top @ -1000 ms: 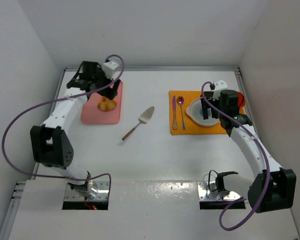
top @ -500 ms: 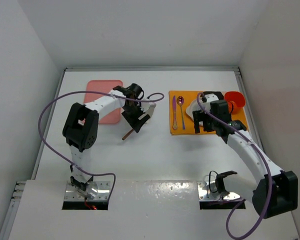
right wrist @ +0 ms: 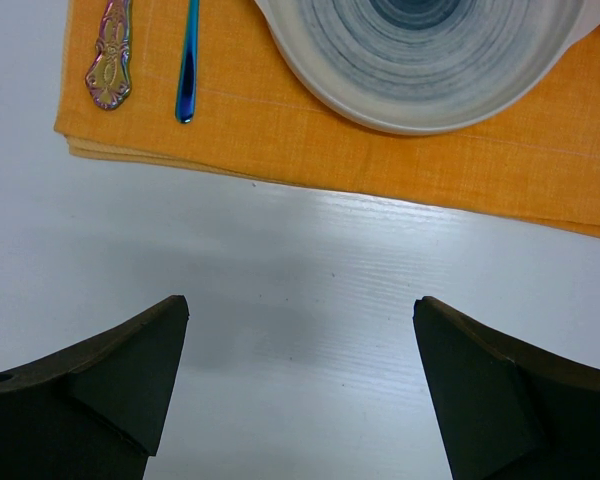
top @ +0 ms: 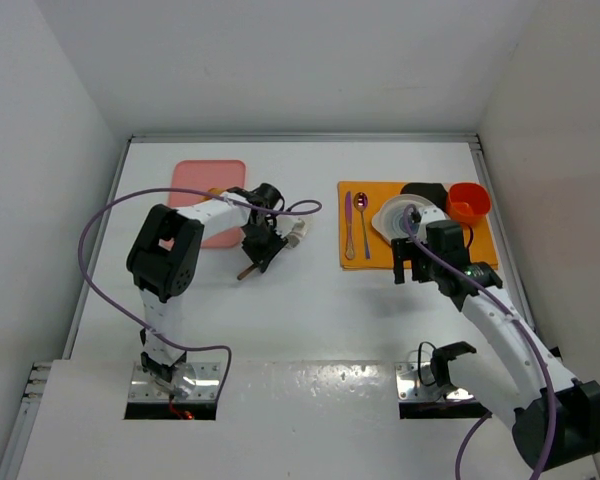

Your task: Place the bread

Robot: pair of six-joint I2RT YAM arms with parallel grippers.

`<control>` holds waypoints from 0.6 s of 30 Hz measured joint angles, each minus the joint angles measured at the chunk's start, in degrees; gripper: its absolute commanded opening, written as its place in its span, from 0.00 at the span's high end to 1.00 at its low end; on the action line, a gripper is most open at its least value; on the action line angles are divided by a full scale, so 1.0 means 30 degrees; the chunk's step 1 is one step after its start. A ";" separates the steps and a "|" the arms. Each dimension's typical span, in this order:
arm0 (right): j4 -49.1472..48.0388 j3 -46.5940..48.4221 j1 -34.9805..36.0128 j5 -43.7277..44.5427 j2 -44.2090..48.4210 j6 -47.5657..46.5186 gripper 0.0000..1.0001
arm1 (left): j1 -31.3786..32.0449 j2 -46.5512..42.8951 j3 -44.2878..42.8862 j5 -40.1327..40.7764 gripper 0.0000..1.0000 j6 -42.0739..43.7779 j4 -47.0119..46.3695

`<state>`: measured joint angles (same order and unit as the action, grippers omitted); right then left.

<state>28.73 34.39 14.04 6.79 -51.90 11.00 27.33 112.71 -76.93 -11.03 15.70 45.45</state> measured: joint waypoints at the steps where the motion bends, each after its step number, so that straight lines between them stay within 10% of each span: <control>1: 0.0036 0.0000 0.0000 0.0036 0.0000 0.0000 0.06 | -0.0007 0.0000 0.0000 -0.0051 0.78 -0.0044 -0.0095; 4: 0.0073 0.0000 0.0007 0.0087 -0.0007 0.0000 0.06 | -0.0029 0.0000 0.0000 -0.0379 1.00 -0.0211 -0.0270; 18: 0.0823 0.6098 0.1078 -0.0612 -0.5187 0.1078 0.25 | -0.3570 -0.1909 -0.2317 0.0838 1.00 -0.0656 0.2812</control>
<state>31.20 52.69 17.28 4.95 -67.46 14.24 16.62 106.98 -83.88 -8.51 13.74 53.89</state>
